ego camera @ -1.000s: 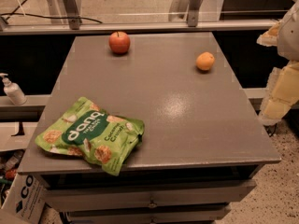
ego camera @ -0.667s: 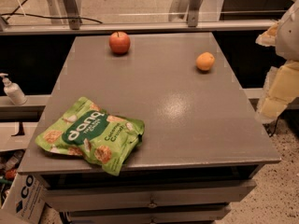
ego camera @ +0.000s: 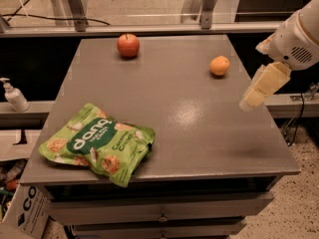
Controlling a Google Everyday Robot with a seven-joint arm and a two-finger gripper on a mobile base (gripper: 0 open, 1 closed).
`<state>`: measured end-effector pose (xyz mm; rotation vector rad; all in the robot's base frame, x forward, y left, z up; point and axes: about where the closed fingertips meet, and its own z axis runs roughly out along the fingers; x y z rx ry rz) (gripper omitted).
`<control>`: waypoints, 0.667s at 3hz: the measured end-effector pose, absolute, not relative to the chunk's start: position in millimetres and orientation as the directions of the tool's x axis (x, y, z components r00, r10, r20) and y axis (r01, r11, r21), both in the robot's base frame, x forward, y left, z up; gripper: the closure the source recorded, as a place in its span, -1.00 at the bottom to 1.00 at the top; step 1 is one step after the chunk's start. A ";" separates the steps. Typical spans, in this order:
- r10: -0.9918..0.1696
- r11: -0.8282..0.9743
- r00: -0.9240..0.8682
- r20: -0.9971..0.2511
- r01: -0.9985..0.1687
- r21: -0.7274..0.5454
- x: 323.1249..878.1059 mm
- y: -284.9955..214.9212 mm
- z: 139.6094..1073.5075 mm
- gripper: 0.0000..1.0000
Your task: Move orange near green rice chip bag
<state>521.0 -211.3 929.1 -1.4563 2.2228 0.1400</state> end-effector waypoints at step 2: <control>-0.729 0.493 -0.329 -0.600 -0.861 -0.127 574.5 -217.7 891.2 -1.00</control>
Offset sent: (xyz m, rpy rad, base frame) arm 0.0862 -0.0207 -0.0606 0.2918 -0.0934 -0.0731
